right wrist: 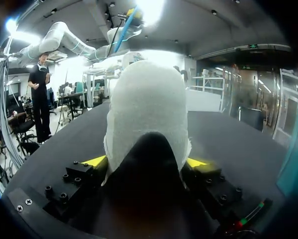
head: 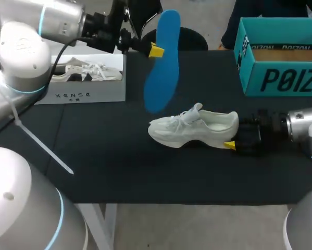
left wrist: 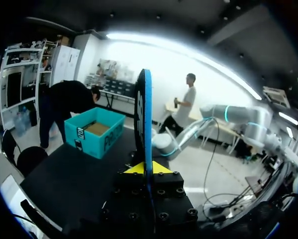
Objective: Take the shoe out of the shoebox, open the shoe tongue, remove and reinsert the insole, then place the shoe into the shoebox
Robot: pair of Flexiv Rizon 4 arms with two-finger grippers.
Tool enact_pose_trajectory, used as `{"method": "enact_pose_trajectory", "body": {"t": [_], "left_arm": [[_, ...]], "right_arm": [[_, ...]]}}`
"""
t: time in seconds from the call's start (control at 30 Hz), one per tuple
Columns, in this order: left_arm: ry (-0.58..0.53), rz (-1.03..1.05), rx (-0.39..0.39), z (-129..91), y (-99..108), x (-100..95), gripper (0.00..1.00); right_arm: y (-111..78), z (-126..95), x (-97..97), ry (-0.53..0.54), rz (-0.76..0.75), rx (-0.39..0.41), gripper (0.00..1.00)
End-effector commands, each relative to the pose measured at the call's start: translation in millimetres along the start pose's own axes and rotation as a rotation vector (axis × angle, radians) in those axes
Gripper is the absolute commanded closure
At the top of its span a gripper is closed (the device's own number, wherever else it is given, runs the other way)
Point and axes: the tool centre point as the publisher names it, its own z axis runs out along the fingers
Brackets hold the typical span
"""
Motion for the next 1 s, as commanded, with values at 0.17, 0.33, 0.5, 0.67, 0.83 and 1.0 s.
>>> {"method": "enact_pose_trajectory", "body": {"t": [0.17,0.33,0.5,0.67,0.83,1.0], "left_arm": [[0.045,0.01,0.087,2.9,-13.6,10.2,1.0],[0.072,0.02,0.111,5.9,-23.3,13.5,1.0],[0.084,0.069,0.086,6.3,-29.2,16.7,1.0],[0.084,0.069,0.086,6.3,-29.2,16.7,1.0],[0.084,0.069,0.086,6.3,-29.2,16.7,1.0],[0.084,0.069,0.086,6.3,-29.2,16.7,1.0]], "right_arm": [[-3.2,2.7,0.6,-0.001,0.0,0.004,1.0],[-3.2,2.7,0.6,-0.001,0.0,0.004,1.0],[-3.2,2.7,0.6,-0.001,0.0,0.004,1.0],[-3.2,2.7,0.6,-0.001,0.0,0.004,1.0],[-3.2,2.7,0.6,-0.001,0.0,0.004,1.0],[-3.2,2.7,0.6,-0.001,0.0,0.004,1.0]]}}
